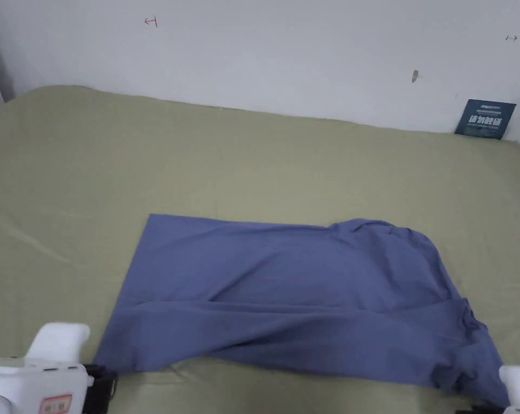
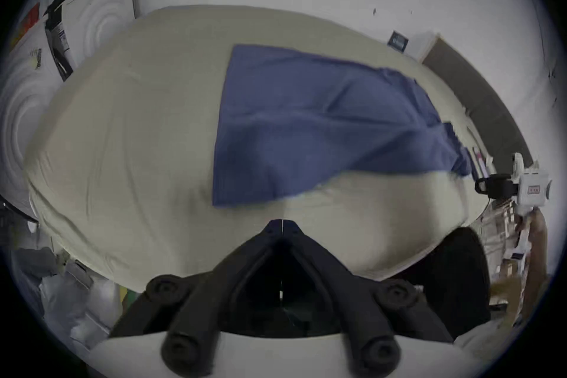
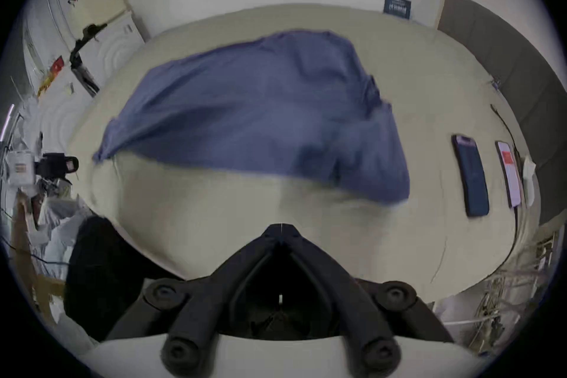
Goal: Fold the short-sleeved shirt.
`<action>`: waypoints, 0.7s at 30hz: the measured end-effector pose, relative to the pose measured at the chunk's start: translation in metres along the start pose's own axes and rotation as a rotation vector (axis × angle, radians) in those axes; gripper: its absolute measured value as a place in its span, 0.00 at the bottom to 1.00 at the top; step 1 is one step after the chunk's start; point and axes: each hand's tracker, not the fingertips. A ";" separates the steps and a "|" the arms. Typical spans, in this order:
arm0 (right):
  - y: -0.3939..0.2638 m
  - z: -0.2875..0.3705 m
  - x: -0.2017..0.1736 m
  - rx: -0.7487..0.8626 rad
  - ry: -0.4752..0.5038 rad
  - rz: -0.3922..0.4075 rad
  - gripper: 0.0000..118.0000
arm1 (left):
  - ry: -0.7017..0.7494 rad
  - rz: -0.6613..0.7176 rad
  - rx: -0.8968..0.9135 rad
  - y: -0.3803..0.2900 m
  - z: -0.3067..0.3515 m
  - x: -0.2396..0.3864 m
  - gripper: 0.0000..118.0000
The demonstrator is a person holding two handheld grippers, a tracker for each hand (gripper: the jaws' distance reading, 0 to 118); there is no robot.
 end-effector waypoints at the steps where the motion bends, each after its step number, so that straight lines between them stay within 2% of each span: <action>1: -0.004 -0.003 0.002 -0.013 0.002 0.002 0.00 | -0.003 0.002 -0.012 -0.001 -0.005 -0.005 0.00; 6: 0.000 0.000 0.014 -0.011 -0.010 -0.013 0.00 | -0.004 0.068 0.002 0.027 -0.018 -0.027 0.01; 7: 0.002 0.001 0.016 -0.005 -0.021 -0.007 0.00 | -0.006 0.081 0.009 0.035 -0.024 -0.033 0.14; 8: 0.005 0.005 0.015 0.002 -0.034 -0.003 0.00 | 0.005 0.092 0.014 0.044 -0.031 -0.039 0.35; 9: 0.007 0.007 0.018 0.007 -0.038 -0.005 0.00 | 0.012 0.093 0.007 0.050 -0.038 -0.039 0.64; 10: 0.010 0.008 0.021 0.015 -0.040 -0.011 0.00 | 0.014 0.105 -0.006 0.056 -0.049 -0.046 0.86; 11: 0.011 0.009 0.024 0.021 -0.042 -0.018 0.00 | 0.017 0.106 -0.017 0.058 -0.057 -0.050 0.88; 14: 0.013 0.013 0.029 0.032 -0.048 -0.033 0.00 | 0.014 0.136 -0.114 0.062 -0.083 -0.053 0.87; 17: 0.017 0.014 0.037 0.037 -0.063 -0.041 0.00 | 0.030 0.128 -0.116 0.060 -0.091 -0.053 0.84; 18: 0.021 0.013 0.042 0.042 -0.077 -0.055 0.00 | 0.042 0.120 -0.112 0.060 -0.085 -0.049 0.75; 19: 0.024 0.011 0.048 0.048 -0.087 -0.071 0.04 | 0.104 0.105 -0.111 0.062 -0.080 -0.048 0.51; 20: 0.029 0.007 0.055 0.050 -0.091 -0.086 0.19 | 0.159 0.079 -0.112 0.063 -0.076 -0.047 0.30; 21: 0.035 0.001 0.064 0.050 -0.089 -0.096 0.46 | 0.151 0.042 -0.093 0.062 -0.069 -0.039 0.10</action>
